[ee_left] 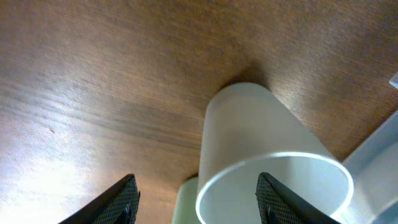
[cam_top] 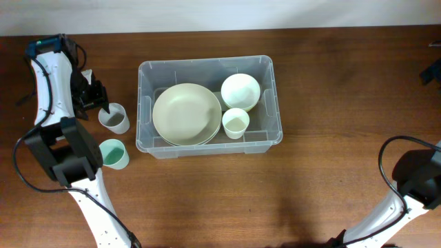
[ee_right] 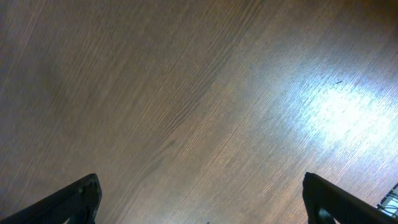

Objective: Pack container
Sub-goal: 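Move the left gripper to the grey cup and grasp it, then lift the grey cup and drop it into the cream cup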

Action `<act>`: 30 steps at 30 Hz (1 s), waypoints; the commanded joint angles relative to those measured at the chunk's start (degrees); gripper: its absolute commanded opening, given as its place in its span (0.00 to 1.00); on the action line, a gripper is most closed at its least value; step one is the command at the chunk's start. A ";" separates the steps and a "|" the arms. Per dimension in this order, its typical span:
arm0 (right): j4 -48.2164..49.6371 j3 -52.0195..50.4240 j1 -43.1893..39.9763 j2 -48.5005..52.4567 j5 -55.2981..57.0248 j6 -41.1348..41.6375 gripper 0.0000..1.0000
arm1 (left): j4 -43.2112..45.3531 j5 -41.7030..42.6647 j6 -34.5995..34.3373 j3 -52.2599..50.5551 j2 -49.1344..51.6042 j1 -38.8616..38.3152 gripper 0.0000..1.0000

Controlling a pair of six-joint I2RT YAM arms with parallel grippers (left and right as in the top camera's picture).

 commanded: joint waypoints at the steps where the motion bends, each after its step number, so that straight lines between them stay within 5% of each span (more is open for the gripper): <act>1: -0.13 -0.28 0.04 -0.24 0.68 0.28 0.99 | 1.70 -1.33 2.91 -2.29 -0.94 0.24 0.62; 11: -0.11 -0.28 0.07 -0.24 0.68 0.28 0.99 | 5.88 -1.03 5.07 -8.35 -0.94 0.24 0.60; 19: -0.11 -0.28 0.07 -0.24 0.68 0.28 0.99 | 7.41 -1.03 3.23 -8.41 -0.98 0.31 0.01; 30: -0.11 -0.28 0.04 -0.24 0.68 0.28 0.99 | 1.77 12.83 1.20 14.64 -2.45 -0.28 0.01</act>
